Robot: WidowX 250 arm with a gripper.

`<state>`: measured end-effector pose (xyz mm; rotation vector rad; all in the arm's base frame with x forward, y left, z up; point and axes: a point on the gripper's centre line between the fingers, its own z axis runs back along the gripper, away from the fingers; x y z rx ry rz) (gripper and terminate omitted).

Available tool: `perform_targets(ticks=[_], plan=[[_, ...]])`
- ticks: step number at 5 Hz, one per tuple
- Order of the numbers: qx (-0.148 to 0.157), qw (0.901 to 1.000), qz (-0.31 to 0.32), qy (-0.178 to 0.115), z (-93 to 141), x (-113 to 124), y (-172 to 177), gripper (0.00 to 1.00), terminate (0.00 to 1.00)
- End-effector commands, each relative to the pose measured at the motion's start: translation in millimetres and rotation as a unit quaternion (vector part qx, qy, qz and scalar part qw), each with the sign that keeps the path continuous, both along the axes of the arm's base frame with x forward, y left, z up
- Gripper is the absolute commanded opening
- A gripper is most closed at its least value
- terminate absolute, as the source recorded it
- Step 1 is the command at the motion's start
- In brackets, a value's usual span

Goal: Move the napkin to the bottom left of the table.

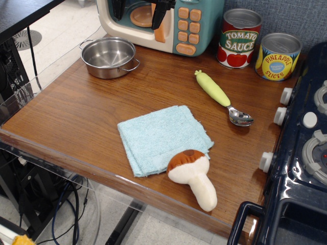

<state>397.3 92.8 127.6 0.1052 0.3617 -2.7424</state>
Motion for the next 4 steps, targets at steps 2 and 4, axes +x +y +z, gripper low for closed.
perform_targets(ticks=[2, 4], plan=[[-0.018, 0.9997, 0.013, 0.0, 2.2, -14.1, -9.6, 1.0, 0.0], [-0.047, 0.9989, 0.003, -0.008, 2.7, -57.9, -45.2, 1.0, 0.0]])
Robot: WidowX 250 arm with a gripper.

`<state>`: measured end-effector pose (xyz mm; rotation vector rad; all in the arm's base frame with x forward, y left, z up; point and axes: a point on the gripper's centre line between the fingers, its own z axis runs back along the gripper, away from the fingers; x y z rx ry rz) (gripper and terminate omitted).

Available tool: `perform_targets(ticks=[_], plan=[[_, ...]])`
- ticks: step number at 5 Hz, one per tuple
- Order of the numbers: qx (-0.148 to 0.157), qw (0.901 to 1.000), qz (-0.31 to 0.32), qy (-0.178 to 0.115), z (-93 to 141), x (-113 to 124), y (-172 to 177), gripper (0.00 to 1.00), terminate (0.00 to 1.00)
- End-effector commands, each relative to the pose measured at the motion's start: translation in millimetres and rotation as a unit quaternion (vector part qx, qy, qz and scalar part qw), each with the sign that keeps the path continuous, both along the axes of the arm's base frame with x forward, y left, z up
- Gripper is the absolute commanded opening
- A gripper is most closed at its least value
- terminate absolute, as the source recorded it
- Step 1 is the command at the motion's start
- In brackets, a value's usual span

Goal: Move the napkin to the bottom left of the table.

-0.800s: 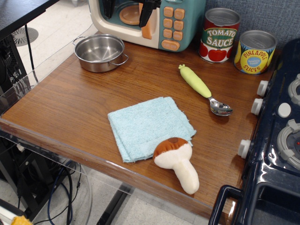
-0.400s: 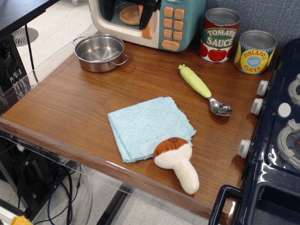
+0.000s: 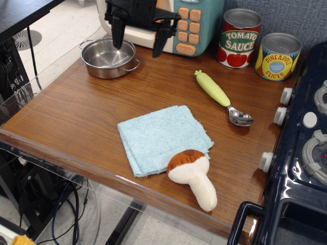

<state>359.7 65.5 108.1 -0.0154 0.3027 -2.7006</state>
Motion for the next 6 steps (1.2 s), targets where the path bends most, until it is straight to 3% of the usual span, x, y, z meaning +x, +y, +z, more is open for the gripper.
perform_targets(ticks=[1, 4, 6], plan=[[-0.029, 0.9978, -0.051, -0.033, 5.5, -40.9, -33.7, 1.0, 0.0], [-0.057, 0.9885, -0.139, 0.02, -62.7, -73.0, -69.9, 1.0, 0.0], [-0.053, 0.9855, -0.154, 0.048, -87.0, -76.8, -70.8, 1.0, 0.0]])
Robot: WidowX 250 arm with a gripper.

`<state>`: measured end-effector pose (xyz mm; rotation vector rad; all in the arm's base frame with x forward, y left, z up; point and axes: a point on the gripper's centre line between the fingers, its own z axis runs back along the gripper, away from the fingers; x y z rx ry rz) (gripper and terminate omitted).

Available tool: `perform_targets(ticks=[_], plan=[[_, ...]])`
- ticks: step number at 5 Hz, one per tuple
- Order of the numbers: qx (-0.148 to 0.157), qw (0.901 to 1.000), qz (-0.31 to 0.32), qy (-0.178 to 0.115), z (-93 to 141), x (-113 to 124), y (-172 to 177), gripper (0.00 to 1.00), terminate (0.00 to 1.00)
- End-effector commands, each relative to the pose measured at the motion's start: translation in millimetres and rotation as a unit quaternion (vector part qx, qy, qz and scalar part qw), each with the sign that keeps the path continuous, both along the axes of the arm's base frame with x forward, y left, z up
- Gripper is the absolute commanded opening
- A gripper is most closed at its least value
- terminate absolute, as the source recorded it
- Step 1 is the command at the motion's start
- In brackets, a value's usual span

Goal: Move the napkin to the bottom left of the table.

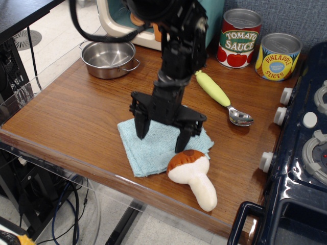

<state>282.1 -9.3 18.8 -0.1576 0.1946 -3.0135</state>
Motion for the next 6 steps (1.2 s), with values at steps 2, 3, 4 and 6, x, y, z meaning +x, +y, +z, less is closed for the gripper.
perform_targets(ticks=[2, 3, 4, 6], plan=[[0.033, 0.9992, 0.022, -0.011, 5.0, -0.2, 33.7, 1.0, 0.0], [0.034, 0.9988, 0.037, -0.006, 0.2, 0.9, 52.1, 1.0, 0.0], [0.041, 0.9976, 0.055, 0.002, -0.7, 1.2, 70.0, 1.0, 0.0], [0.044, 0.9914, 0.12, 0.028, -7.4, -0.4, 119.9, 1.0, 0.0]])
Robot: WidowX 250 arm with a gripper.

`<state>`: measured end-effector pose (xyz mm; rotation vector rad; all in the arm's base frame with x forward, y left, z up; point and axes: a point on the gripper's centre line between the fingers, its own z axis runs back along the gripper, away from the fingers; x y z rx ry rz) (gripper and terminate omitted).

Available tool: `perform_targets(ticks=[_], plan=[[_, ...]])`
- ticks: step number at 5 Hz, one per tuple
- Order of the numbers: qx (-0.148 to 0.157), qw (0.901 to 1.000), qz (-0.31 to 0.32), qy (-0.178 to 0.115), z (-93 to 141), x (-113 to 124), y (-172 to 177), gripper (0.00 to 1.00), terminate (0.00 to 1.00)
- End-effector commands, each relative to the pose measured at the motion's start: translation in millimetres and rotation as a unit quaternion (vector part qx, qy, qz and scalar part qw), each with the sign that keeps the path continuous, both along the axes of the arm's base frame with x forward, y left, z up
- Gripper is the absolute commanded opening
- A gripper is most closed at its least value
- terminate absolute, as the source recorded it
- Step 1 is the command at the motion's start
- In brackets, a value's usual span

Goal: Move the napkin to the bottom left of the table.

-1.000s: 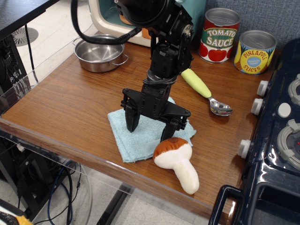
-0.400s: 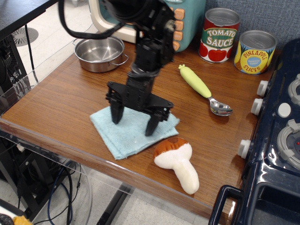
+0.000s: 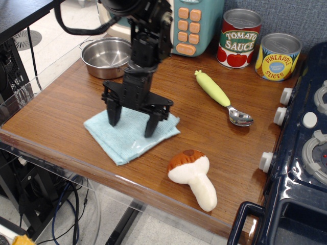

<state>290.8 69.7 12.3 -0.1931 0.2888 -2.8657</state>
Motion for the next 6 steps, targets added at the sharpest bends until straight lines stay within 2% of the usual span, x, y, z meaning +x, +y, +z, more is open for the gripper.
perform_targets(ticks=[1, 2, 4, 5, 6], plan=[[0.006, 0.9957, 0.09, 0.02, -1.7, -10.4, 67.0, 1.0, 0.0], [0.002, 0.9913, 0.129, 0.024, -2.7, -13.3, 90.7, 1.0, 0.0], [0.016, 0.9791, 0.2, 0.031, 4.2, -26.9, 132.5, 1.0, 0.0], [0.017, 0.9775, 0.208, 0.028, 7.4, -27.5, 137.1, 1.0, 0.0], [0.014, 0.98, 0.198, 0.011, 15.8, -22.7, 131.5, 1.0, 0.0]])
